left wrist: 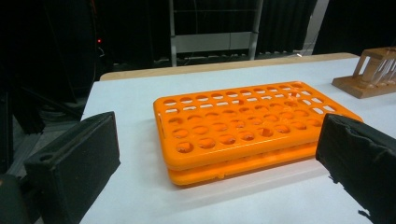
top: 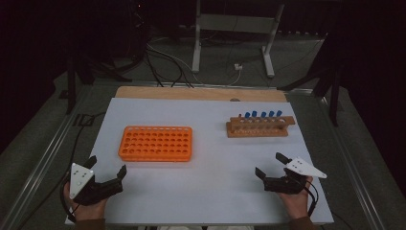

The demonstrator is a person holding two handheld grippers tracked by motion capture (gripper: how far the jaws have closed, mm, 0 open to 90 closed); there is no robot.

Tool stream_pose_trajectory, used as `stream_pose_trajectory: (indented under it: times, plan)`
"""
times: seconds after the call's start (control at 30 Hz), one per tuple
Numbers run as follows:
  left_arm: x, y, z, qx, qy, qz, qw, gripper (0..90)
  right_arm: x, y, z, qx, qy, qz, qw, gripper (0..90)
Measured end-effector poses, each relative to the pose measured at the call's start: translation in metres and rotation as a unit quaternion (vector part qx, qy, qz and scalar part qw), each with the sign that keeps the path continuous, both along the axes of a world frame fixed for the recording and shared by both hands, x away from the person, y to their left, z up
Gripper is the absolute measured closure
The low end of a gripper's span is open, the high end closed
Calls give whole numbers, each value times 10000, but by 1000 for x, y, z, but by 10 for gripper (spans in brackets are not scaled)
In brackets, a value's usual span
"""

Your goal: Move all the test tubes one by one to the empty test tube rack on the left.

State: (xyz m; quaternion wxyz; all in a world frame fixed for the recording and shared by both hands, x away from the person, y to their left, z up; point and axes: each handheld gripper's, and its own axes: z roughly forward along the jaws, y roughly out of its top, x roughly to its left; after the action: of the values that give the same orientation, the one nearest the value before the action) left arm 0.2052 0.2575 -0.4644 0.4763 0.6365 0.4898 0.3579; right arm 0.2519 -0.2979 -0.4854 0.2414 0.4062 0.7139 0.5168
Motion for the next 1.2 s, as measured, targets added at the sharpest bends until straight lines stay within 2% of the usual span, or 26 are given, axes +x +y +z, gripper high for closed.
stream_pose_trajectory:
  times: [0.2, 0.33, 0.43, 0.6, 0.67, 0.73, 0.8, 1.0, 1.2]
  plan:
    - [0, 3, 1, -48, -34, 66, 10000, 8, -1, 0, 1, 38, 25, 30, 10000, 0]
    - [-2, 3, 2, -3, -54, 108, 9999, 8, -1, -1, 2, 91, 101, 28, 9999, 0]
    - [-3, 1, 2, 95, -65, 129, 9999, 8, -1, -1, 5, 80, 73, 17, 9999, 0]
    - [-1, 1, -1, 169, 64, 127, 9998, 8, 0, -2, 12, 97, 128, -5, 9999, 0]
    - [1, 2, -2, 148, 86, 125, 9998, 8, 2, -2, 17, 71, 143, -33, 9999, 7]
    - [2, 3, -3, 100, 126, 91, 9998, 8, 3, -3, 22, 164, 156, -61, 9997, 7]
    - [2, 2, -4, 148, 148, 56, 9998, 8, 7, -3, 29, 211, 163, -100, 9996, 7]
    - [-6, 1, -1, 235, 43, 45, 9997, 8, 19, 7, 45, 45, 126, 0, 9999, 7]
    - [-9, 8, -2, -18, 20, 219, 9998, 8, 40, 18, 59, -80, 109, 63, 9999, 8]
